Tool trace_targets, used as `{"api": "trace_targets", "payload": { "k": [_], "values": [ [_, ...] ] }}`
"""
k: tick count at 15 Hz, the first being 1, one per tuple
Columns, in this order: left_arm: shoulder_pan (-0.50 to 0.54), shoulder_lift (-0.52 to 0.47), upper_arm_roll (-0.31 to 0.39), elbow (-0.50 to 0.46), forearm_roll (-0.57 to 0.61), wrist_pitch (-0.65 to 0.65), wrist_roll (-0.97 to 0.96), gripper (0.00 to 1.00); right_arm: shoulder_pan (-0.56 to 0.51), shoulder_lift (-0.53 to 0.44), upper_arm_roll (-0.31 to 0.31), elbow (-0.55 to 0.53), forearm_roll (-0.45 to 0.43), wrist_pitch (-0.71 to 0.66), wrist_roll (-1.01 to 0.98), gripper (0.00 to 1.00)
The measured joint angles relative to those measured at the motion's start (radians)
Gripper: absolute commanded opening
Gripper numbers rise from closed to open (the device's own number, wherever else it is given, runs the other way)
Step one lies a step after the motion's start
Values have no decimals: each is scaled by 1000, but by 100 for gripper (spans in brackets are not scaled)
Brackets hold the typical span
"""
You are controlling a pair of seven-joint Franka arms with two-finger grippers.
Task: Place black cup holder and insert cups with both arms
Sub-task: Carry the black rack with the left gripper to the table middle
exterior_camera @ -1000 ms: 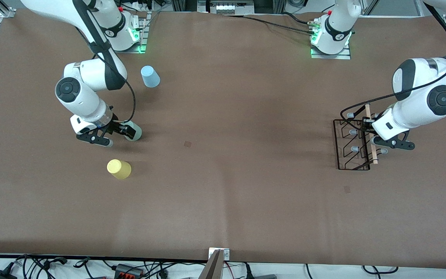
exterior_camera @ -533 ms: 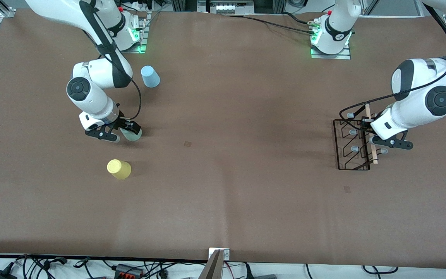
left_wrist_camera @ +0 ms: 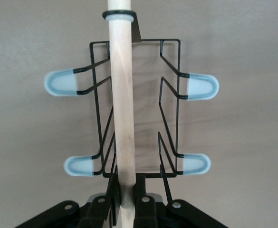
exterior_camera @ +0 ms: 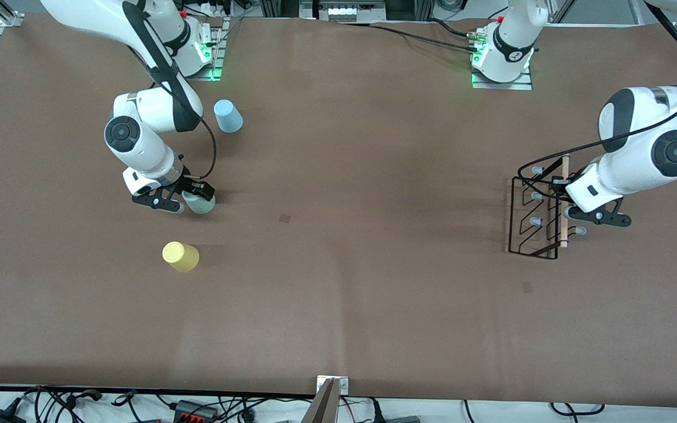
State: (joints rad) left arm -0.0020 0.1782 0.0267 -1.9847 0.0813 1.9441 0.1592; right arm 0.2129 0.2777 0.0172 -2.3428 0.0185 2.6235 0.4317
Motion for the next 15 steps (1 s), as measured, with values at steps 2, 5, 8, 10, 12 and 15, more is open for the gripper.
{"api": "trace_targets", "payload": {
  "k": [2, 5, 8, 10, 12, 15],
  "values": [
    [-6, -5, -27, 96, 0, -120, 0, 1, 0, -8, 0, 2, 0, -4, 0, 23],
    [-15, -10, -119, 198, -10, -233, -35, 1, -1, -38, 0, 41, 0, -121, -6, 20],
    [-24, -5, -246, 216, -97, -248, -170, 1, -4, -98, -1, 125, 0, -304, -27, 20],
    [-36, 16, -351, 219, -131, -226, -322, 1, -12, -142, -2, 150, 0, -362, -52, 20],
    [-76, 58, -435, 255, -143, -186, -508, 1, -19, -175, -4, 154, 0, -375, -65, 20],
    [-205, 173, -466, 376, -145, -140, -733, 1, -23, -191, -4, 153, 0, -379, -75, 21]
  ]
}}
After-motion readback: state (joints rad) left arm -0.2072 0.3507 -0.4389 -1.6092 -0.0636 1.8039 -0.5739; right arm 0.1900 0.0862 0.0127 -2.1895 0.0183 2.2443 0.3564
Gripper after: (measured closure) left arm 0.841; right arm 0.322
